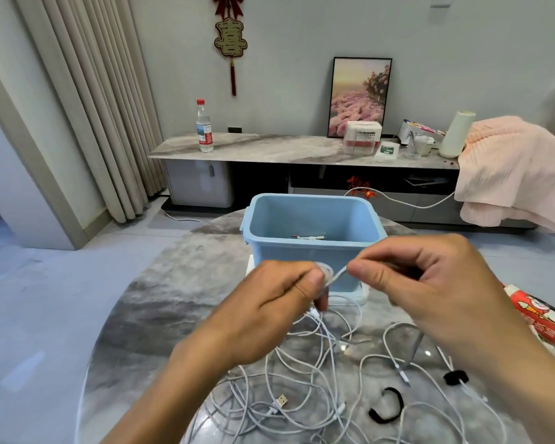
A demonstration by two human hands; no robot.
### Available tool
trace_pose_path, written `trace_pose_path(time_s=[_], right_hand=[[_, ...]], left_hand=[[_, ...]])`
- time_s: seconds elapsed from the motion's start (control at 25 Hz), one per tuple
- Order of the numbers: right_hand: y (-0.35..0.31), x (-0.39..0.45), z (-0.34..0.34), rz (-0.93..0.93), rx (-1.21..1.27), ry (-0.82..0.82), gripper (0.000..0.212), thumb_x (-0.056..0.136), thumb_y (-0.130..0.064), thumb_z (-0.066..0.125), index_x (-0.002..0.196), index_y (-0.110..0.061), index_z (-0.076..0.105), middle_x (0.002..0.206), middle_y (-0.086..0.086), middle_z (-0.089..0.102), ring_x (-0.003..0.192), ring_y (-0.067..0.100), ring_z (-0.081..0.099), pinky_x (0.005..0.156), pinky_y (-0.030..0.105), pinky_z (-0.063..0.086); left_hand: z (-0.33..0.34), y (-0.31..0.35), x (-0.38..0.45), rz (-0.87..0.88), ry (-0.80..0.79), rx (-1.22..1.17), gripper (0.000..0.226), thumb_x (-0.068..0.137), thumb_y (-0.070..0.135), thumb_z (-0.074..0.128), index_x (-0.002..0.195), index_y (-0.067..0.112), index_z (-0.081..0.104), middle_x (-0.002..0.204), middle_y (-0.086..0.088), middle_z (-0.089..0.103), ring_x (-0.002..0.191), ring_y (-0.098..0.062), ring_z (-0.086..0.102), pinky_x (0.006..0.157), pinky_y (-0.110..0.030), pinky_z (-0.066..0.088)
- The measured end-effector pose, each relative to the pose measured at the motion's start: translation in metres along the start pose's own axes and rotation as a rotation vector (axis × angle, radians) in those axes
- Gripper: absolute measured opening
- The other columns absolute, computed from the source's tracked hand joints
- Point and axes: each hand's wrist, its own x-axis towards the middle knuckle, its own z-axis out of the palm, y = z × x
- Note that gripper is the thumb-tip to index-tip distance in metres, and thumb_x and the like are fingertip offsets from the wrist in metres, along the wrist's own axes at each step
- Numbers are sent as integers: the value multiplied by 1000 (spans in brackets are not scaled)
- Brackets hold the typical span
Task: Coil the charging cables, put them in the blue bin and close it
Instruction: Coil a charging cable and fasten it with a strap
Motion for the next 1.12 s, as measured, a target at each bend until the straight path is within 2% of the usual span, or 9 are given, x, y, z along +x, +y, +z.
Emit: trace_pose_path(time_s=[0.2, 0.4, 0.48, 0.56, 0.68, 0.76, 0.84, 0.96, 1.12], right_hand=[[26, 6, 34, 25, 331, 55, 16, 83, -29, 65, 74, -18, 73, 49, -9, 55, 46, -1, 44, 45, 14, 34], [24, -13, 73, 594, 874, -157, 22, 90, -33, 55, 86, -13, 62, 53, 0, 31, 38, 8, 18, 37, 14, 23], [15, -21, 76, 656, 870, -295, 19, 97, -29, 52, 89, -15, 63, 53, 1, 31, 39, 8, 17, 37, 13, 21], [8, -25, 77, 540, 573, -346, 21, 103, -25, 48, 91, -23, 65, 52, -8, 38, 42, 6, 28, 40, 18, 27], [-2, -27, 70, 193, -137, -366, 12, 99, -29, 47, 102, -35, 56, 68, -18, 54, 68, 3, 49, 68, 23, 43], [-11, -22, 53, 55, -402, -279, 7, 95, -31, 54, 91, -37, 52, 69, -14, 57, 73, 11, 56, 72, 33, 48], [-14, -14, 27, -70, -461, -100, 6, 87, -37, 67, 85, -34, 63, 64, -17, 63, 66, 6, 60, 65, 32, 51], [0, 0, 2, -202, -380, 9, 30, 74, -52, 75, 69, -24, 67, 54, -11, 59, 48, 3, 49, 49, 18, 38], [26, 10, 14, -50, 360, 5, 41, 70, -56, 77, 65, -18, 62, 47, -5, 46, 43, 5, 33, 44, 16, 25]], left_hand=[[15, 14, 2, -221, -6, -913, 36, 94, 29, 41, 70, 11, 60, 49, 7, 28, 44, -12, 21, 68, -23, 47], [-11, 6, 3, -65, 291, -1462, 31, 95, 16, 38, 91, 3, 66, 61, 3, 39, 52, -9, 40, 92, -27, 50], [-21, 1, 6, -54, 458, -1379, 27, 92, 11, 42, 105, -1, 63, 68, 1, 47, 59, -11, 49, 92, -27, 46], [-18, -2, 8, -49, 503, -1009, 30, 88, 8, 47, 114, -1, 58, 72, -1, 56, 68, -13, 57, 83, -23, 45], [2, -11, 1, 63, 362, -105, 26, 97, 20, 42, 104, 1, 58, 78, 0, 61, 87, -17, 61, 79, -29, 48], [10, -13, -2, 98, 203, 243, 31, 101, 26, 37, 95, 2, 56, 79, -1, 57, 85, -23, 58, 74, -43, 47], [9, -10, -1, 58, 74, 151, 31, 101, 24, 38, 86, 3, 55, 72, -2, 55, 71, -23, 53, 68, -43, 45], [5, 1, 2, -122, -112, -348, 29, 95, 17, 42, 88, -3, 61, 62, -7, 47, 59, -18, 43, 62, -30, 39], [10, 13, -1, -225, -182, -1019, 28, 93, 15, 39, 94, 1, 64, 58, 1, 37, 50, -11, 32, 80, -27, 46]])
